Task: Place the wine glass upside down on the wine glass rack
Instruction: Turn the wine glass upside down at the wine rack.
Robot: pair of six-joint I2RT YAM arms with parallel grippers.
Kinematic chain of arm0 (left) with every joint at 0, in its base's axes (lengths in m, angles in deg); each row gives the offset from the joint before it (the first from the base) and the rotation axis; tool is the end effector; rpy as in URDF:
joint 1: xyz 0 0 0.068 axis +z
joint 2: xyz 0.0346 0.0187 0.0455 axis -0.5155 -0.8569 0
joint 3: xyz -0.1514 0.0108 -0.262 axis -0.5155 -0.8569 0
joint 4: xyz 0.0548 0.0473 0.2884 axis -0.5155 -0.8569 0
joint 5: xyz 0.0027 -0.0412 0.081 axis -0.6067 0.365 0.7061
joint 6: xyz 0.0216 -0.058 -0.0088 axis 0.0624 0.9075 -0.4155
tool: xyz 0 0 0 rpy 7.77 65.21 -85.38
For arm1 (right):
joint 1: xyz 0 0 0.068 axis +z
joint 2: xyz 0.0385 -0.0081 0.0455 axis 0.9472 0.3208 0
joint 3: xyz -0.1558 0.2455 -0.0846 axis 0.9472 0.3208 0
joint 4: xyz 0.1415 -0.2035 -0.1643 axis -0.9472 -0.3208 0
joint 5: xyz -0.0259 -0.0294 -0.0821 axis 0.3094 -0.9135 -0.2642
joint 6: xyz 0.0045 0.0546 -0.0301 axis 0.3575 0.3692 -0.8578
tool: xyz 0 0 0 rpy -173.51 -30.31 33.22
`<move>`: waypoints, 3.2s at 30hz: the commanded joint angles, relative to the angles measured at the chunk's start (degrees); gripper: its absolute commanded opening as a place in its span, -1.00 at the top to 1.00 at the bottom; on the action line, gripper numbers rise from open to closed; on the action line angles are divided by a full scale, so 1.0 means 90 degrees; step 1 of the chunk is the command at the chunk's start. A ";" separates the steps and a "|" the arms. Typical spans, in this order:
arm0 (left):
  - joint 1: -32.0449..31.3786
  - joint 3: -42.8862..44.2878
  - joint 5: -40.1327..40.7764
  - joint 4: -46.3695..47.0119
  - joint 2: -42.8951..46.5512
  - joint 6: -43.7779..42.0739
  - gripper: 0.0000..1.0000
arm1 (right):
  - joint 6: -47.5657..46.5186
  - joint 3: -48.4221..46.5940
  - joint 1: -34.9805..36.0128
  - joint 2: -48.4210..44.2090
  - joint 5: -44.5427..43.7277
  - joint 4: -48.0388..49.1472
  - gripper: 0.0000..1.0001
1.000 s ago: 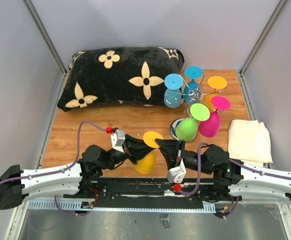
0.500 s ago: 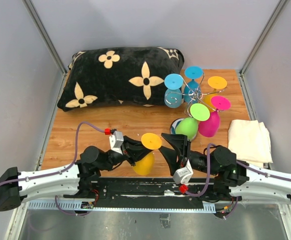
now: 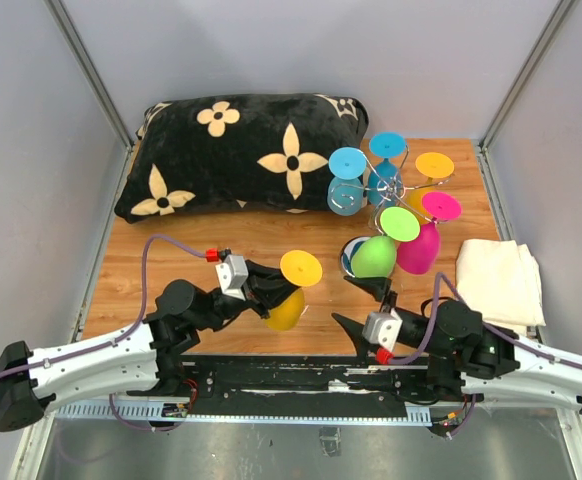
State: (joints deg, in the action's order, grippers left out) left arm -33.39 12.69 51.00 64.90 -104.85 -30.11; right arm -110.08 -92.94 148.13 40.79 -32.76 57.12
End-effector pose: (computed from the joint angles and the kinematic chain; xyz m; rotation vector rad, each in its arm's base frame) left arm 0.0859 -0.1856 0.3152 0.7009 1.1384 -1.0780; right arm 0.0383 0.1429 0.3296 -1.2509 0.8605 0.4423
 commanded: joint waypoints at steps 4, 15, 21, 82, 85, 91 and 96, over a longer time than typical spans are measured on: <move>0.0879 0.0274 -0.0831 0.0109 -0.0066 0.0004 0.99 | 0.3606 -0.1009 -0.0061 -0.0540 -0.1784 -0.1440 -0.47; 0.1143 0.0232 -0.0935 0.0429 -0.0219 0.0018 0.99 | 0.3662 -0.4379 -0.0061 0.1182 -0.2872 -0.2947 -0.50; 0.1151 0.0142 -0.0993 0.0504 -0.0132 0.0073 0.99 | 0.3069 -0.6227 -0.0623 0.3393 -0.3359 -0.3297 -0.55; 0.1816 0.1161 -0.2285 0.3130 -0.2753 -0.0024 0.99 | 0.5115 -0.5216 -0.6223 0.4128 0.1080 -0.2258 0.20; 0.1816 0.1222 -0.2250 0.3267 -0.2895 -0.0074 0.99 | 0.5065 -0.5143 -0.6222 0.4103 0.1046 -0.2254 0.31; 0.1816 0.1406 -0.2397 0.3476 -0.3285 -0.0278 0.99 | 0.5009 -0.5082 -0.6223 0.4067 0.0968 -0.2261 0.52; 0.1816 0.1436 -0.2452 0.3939 -0.3553 -0.0321 0.99 | 0.4980 -0.5020 -0.6223 0.4034 0.0936 -0.2258 0.70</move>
State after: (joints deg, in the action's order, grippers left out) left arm -17.42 23.68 29.89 93.84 -135.58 -31.38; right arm -63.85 -139.36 93.16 77.97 -23.80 35.97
